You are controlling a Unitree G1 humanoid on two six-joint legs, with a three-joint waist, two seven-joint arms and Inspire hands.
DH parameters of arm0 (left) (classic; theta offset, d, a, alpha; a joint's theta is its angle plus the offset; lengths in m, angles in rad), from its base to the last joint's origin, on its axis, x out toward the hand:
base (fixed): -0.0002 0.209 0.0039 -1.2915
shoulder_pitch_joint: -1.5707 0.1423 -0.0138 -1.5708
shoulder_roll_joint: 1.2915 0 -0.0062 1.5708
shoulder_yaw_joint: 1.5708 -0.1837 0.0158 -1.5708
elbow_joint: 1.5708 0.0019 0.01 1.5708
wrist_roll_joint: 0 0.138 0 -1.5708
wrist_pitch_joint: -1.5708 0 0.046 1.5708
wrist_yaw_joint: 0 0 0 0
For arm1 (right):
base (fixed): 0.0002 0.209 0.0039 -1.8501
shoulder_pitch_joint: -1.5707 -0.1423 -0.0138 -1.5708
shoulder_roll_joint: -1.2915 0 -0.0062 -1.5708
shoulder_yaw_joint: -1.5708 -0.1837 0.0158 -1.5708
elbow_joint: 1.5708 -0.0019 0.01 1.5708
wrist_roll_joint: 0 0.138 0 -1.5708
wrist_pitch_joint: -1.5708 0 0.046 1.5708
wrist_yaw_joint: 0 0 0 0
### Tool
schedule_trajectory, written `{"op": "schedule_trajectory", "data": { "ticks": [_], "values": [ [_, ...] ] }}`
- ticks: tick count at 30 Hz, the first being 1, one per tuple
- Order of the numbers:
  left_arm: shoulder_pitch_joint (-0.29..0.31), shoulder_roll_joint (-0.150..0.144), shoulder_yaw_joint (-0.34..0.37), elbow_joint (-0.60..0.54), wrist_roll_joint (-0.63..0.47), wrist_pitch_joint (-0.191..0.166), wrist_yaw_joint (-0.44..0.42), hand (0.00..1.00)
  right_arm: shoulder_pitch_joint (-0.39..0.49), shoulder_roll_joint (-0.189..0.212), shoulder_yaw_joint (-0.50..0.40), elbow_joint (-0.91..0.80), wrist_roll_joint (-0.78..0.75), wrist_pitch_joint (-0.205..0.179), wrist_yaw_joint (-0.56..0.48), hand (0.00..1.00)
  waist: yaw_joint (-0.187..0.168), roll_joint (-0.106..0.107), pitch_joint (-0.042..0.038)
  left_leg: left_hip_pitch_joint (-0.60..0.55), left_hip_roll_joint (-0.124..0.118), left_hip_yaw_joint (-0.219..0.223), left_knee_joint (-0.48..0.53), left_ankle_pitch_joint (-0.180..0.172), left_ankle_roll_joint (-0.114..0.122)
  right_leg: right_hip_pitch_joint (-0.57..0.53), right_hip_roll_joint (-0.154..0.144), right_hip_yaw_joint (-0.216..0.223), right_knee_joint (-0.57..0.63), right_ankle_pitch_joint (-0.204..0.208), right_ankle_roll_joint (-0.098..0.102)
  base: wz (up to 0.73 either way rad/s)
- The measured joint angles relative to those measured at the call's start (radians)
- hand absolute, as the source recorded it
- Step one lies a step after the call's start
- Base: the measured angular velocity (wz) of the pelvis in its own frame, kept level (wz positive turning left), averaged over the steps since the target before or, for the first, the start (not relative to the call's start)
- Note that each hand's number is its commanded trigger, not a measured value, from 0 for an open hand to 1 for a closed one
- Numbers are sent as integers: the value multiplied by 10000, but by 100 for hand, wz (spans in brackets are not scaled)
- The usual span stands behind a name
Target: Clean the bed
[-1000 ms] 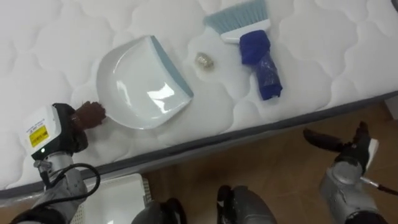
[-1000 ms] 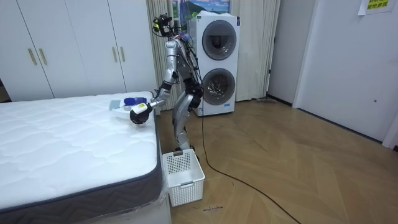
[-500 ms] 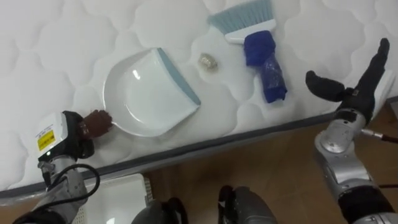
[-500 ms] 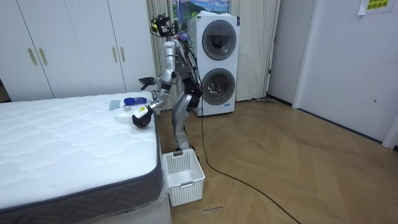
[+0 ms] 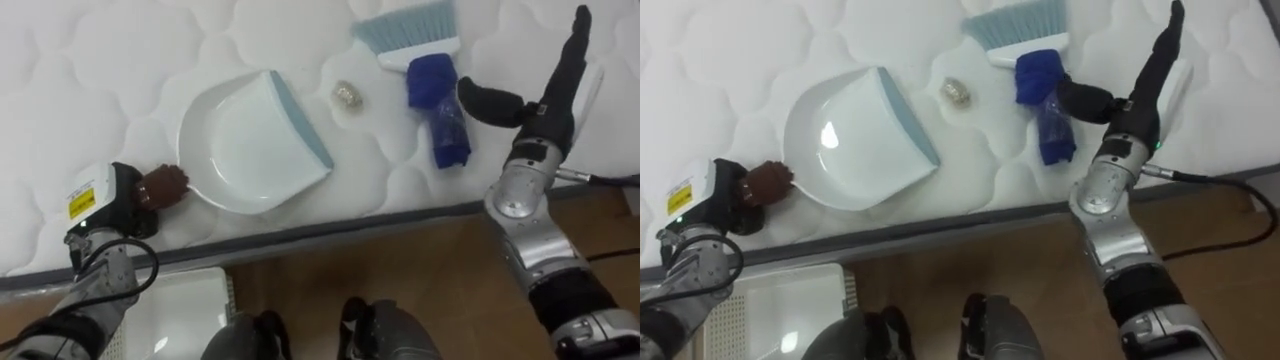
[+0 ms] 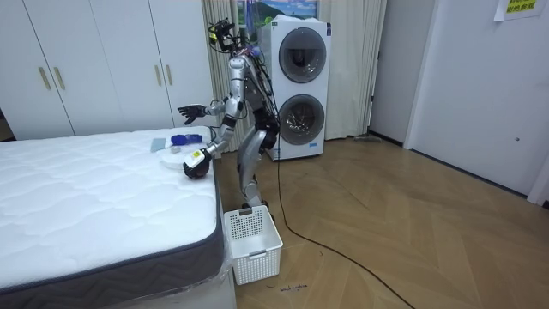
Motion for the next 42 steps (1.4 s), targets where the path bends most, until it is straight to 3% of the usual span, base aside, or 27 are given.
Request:
{"op": "schedule_trajectory", "data": {
  "ticks": [5, 11, 17, 21, 24, 33, 42],
  "values": [
    [-432, 17, -387, -18, 19, 10, -115, 100, -232, -30, 4, 669, 784, 3, 423, 0, 191, -103, 84, -210, 19, -103, 166, 1, 3, 12, -99, -253, 4, -104, 31, 11],
    [-647, 17, -608, -173, 11, 12, -113, 100, -335, -42, 103, 742, 1273, 18, 805, 0, 209, -11, 175, -411, -40, -258, 143, 14, 68, -41, -206, -505, 9, -127, 38, 12],
    [-656, -3, -657, -310, 17, 34, -148, 100, -447, -50, 627, 1407, 1786, 38, 1504, 0, 266, 22, 184, -474, -127, -402, 146, 18, 70, -82, -294, -609, 178, -193, -23, 9],
    [-692, -81, -661, -453, 21, 37, -320, 100, -632, -45, 712, 2027, 1830, 93, 2019, 0, 461, 144, 213, -543, -134, -422, 209, 19, 68, -170, -326, -616, 306, -198, -32, 1],
    [-833, -127, -714, -454, 35, 51, -423, 100, -924, -78, 728, 2737, 1821, 124, 2305, 0, 487, 292, 281, -655, -150, -534, 299, 18, 68, -207, -373, -742, 367, -200, -32, 9],
    [-1038, -137, -790, -455, 114, 179, -571, 100, -1215, -376, 734, 3781, 1745, 183, 2758, 0, 651, 322, 275, -813, -176, -563, 322, 19, 68, -351, -403, -768, 406, -191, -78, 0],
    [-1065, -210, -790, -466, 198, 213, -579, 100, -1499, -497, 737, 4309, 1734, 587, 3105, 0, 732, 291, 256, -828, -196, -544, 322, 57, 123, -312, -435, -786, 358, -193, -67, 0]
  ]
}}
